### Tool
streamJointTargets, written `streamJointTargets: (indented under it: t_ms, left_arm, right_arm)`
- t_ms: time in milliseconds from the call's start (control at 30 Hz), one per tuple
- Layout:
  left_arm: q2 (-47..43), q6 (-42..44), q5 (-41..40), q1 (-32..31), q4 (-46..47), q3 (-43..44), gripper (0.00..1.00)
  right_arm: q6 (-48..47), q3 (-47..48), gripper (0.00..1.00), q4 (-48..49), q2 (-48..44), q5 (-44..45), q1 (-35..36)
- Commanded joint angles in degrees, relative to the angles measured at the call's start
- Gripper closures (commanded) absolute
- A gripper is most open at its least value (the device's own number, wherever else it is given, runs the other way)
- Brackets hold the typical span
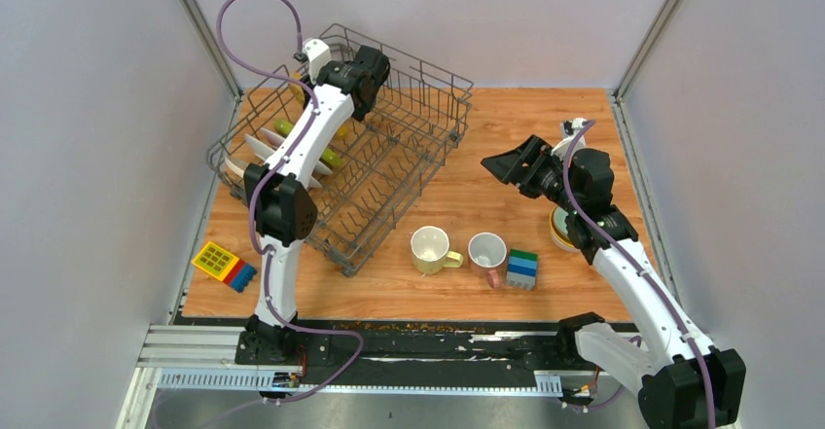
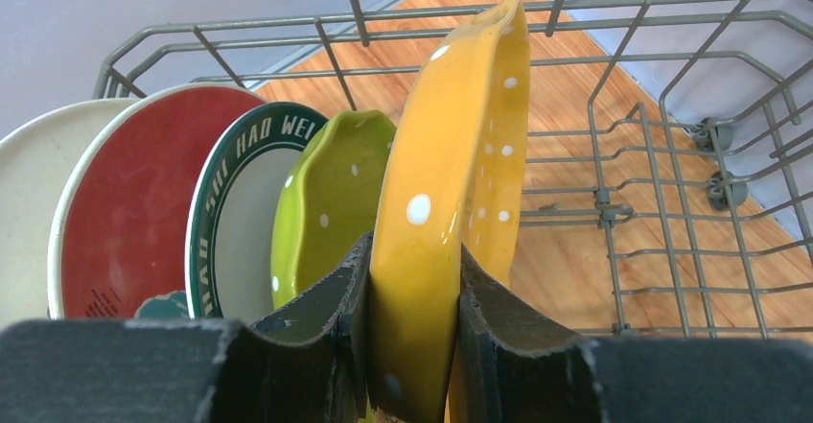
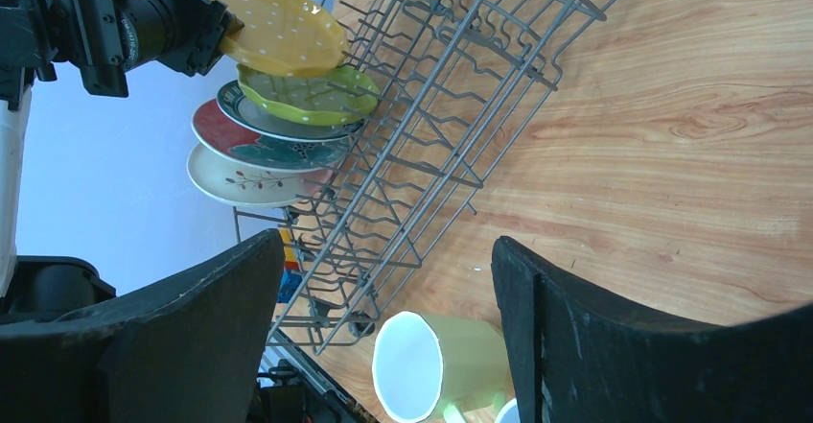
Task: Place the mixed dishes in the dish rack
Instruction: Insert the plate into the dish rack.
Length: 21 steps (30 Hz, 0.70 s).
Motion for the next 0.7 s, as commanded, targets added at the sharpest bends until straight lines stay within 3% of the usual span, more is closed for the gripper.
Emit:
streamJointTargets:
  t_ms: [0,233,433,667]
  left_arm:
    - [-2.4,-2.4,3.9,3.0,-1.3,-1.9,1.00]
    - [-9.1,3.3,1.7,3.0,3.3,-0.8,1.00]
    - [-7.1,1.8,-1.2,2.9,-4.2,2.6,1.00]
    - [-5.4,6.1,-2.7,1.9,-3.9,7.1,1.00]
  right_arm:
    - [-0.4,2.6,0.20,2.8,0.1,-0.1,0.3]
    - [-0.4,3.2,0.20,2.9,0.4,0.1,0.3]
    - [0.0,3.3,0.20,3.0,0.7,0.0,0.3]
    - [-0.4,3.4,0.20,3.2,1.0,0.3,0.4]
